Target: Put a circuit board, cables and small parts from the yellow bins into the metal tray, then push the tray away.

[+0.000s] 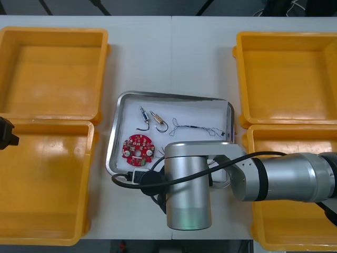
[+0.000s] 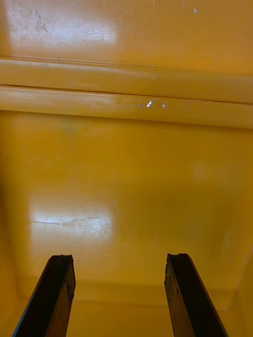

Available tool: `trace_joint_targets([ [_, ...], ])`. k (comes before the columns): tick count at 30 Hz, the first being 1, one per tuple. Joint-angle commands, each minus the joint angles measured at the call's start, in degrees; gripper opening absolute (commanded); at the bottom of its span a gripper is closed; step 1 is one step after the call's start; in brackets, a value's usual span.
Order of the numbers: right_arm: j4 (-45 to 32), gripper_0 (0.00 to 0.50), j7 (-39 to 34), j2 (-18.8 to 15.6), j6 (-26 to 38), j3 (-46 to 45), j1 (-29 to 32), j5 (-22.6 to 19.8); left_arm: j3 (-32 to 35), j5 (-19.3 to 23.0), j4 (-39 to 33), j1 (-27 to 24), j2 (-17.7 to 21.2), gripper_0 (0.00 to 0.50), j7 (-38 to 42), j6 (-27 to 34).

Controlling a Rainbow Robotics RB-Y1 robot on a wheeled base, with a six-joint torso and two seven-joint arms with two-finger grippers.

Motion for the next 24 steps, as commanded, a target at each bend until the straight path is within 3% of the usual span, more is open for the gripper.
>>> trace_joint_targets([
  [1, -0.6, 0.0, 1.81, -1.24, -0.99, 0.86, -4.67, 1.11, 1.46, -0.61, -0.85, 0.78, -0.38, 0.5, 1.12, -0.47],
  [16, 3.62, 0.0, 6.12, -2.65, -4.59, 0.86, -11.27, 2.96, 1.46, -0.61, -0.85, 0.78, -0.38, 0.5, 1.12, -0.47],
  [24, 11.09, 0.0, 8.4, -2.65, -12.5, 0.86, -14.08, 3.05, 1.46, -0.61, -0.85, 0.78, -0.38, 0.5, 1.12, -0.47],
])
